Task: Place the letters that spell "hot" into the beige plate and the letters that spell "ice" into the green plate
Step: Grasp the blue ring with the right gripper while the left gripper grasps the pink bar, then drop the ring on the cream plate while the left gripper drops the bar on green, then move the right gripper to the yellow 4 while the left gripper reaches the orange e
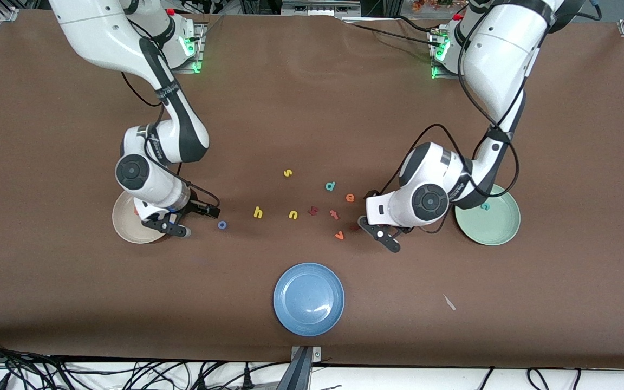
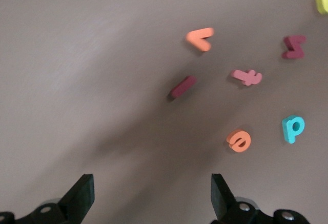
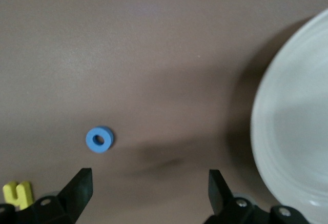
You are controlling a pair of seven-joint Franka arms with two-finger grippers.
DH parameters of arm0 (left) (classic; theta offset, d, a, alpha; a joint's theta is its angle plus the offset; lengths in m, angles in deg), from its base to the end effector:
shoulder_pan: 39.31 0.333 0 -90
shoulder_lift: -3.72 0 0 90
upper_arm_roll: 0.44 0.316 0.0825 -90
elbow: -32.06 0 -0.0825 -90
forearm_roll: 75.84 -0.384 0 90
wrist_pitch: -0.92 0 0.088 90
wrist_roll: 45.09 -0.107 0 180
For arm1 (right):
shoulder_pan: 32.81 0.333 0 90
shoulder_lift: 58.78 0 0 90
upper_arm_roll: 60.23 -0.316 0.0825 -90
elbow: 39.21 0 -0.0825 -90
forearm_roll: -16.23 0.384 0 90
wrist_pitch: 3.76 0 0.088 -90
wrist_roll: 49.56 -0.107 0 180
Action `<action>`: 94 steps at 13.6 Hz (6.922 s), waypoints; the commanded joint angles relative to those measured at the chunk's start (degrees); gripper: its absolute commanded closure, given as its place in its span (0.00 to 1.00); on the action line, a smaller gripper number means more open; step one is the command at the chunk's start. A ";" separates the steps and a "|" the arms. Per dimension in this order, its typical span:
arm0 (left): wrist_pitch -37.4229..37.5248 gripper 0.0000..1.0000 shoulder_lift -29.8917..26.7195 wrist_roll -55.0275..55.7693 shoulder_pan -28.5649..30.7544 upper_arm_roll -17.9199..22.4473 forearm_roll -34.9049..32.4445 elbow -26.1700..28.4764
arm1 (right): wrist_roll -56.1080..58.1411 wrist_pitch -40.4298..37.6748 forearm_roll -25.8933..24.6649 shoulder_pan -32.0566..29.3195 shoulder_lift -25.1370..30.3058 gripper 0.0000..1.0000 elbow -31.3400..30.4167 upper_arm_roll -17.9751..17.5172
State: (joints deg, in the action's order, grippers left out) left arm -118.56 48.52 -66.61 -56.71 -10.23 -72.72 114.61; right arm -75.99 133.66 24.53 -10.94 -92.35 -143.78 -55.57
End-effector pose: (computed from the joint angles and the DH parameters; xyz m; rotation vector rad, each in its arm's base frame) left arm 0.6399 -0.3080 0.2201 2.7500 -1.1288 -0.2026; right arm 0.6177 0.1960 0.2128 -3.0708 0.3934 0.0431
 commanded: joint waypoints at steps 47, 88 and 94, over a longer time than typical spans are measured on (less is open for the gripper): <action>23.41 1.00 -3.76 -24.53 8.86 2.75 -12.70 0.33 | 4.02 -5.32 -0.65 3.27 -10.72 0.73 14.91 0.17; 0.13 0.22 -3.68 40.73 -1.14 -8.23 -4.43 8.07 | -11.35 -1.64 2.07 11.00 -9.40 0.01 12.97 -0.26; -6.12 0.32 -2.53 48.84 -2.73 -8.06 -11.63 9.30 | -12.24 -1.55 1.90 11.71 -11.69 0.16 14.48 -0.18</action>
State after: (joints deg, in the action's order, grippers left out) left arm -123.11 46.14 -21.11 -58.23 -18.95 -81.75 123.42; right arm -87.48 132.39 26.47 0.37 -102.22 -131.23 -56.05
